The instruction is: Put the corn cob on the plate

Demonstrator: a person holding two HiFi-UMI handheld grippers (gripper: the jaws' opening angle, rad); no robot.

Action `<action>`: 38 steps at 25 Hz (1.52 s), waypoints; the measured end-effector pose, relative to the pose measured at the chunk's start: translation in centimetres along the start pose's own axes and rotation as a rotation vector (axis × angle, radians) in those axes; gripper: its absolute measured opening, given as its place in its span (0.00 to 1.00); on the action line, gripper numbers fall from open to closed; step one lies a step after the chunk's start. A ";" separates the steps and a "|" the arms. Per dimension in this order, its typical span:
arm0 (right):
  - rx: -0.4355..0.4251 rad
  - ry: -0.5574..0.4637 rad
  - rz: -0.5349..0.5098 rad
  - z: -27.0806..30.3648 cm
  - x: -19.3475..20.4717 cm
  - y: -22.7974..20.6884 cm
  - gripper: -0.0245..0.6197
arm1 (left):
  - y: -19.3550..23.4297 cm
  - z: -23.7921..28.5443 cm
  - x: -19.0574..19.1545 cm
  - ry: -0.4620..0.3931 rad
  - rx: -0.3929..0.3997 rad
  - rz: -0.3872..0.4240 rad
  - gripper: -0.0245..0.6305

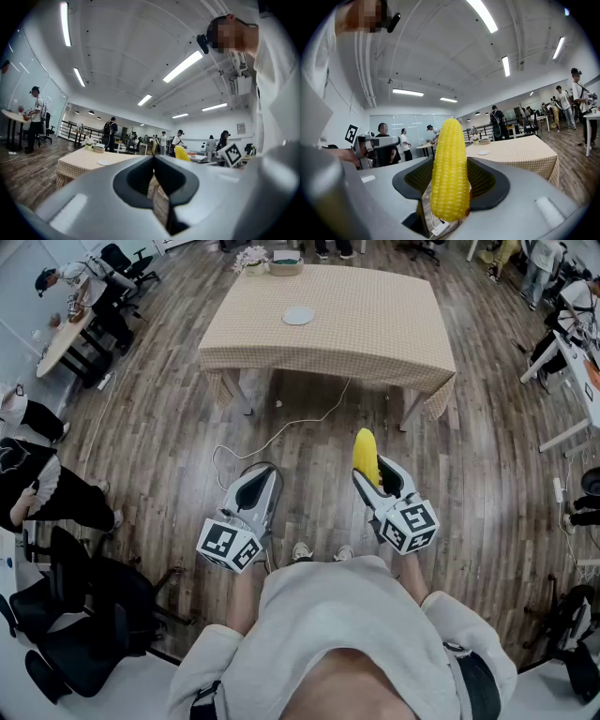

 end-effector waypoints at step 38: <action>-0.018 0.025 -0.030 1.6 -2.9 -11.8 0.40 | -3.7 13.1 3.3 0.020 0.058 -0.065 0.05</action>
Point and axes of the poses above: the fingertips, and each gripper's own axes: z forward along the fingers, y to its left, x out of its underside, the point moved 6 cm from there along -z, backward along the fingers, and after that the axes turned 12 degrees about z, right-handed, at the moved point
